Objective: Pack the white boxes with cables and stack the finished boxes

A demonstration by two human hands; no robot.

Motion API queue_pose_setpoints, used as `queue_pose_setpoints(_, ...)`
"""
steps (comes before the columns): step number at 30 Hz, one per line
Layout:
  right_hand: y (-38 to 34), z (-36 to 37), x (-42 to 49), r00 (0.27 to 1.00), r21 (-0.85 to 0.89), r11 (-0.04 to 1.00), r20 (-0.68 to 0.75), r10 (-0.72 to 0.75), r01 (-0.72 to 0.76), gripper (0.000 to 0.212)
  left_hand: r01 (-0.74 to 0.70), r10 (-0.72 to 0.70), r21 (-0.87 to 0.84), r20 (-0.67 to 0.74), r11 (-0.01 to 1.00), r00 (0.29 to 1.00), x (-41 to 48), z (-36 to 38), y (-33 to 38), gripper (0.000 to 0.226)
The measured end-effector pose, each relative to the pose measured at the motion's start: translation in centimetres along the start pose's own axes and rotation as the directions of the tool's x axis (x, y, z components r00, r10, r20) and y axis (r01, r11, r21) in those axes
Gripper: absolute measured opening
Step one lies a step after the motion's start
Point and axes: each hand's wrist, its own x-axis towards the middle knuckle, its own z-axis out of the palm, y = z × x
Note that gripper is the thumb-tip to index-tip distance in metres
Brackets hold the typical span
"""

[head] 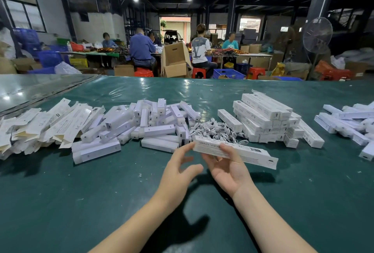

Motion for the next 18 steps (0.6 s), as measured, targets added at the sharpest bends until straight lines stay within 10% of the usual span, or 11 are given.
queue_pose_setpoints(4, 0.6, 0.1, 0.1, 0.998, -0.194, 0.979, 0.030, -0.059, 0.064, 0.016, 0.156, -0.139, -0.200, 0.094, 0.967, 0.986, 0.6, -0.7, -0.4, 0.048)
queue_pose_setpoints(7, 0.7, 0.2, 0.2, 0.954, -0.387, 0.887, -0.053, -0.294, 0.252, 0.013, 0.071, -0.093, 0.171, 0.122, 0.983, 0.988, 0.7, -1.2, -0.8, 0.040)
queue_pose_setpoints(10, -0.3, -0.4, 0.0, 0.762, -0.829, 0.398, 0.051, -0.645, 0.392, 0.027, -0.250, 0.114, 0.774, 0.226, 0.582, 0.967, 1.0, -2.3, -2.3, 0.030)
queue_pose_setpoints(13, -1.1, -1.3, -0.1, 0.565, -0.908, -0.299, 0.417, -0.712, 0.294, 0.024, -0.254, 0.187, 0.802, 0.180, 0.541, 0.966, 1.6, -3.4, -2.7, 0.034)
queue_pose_setpoints(18, -0.8, -1.9, 0.3, 0.860, -0.608, -0.792, 0.379, -0.342, -0.047, 0.030, 0.014, -0.009, 0.944, -0.011, 0.328, 1.000, 3.7, -6.0, -3.8, 0.063)
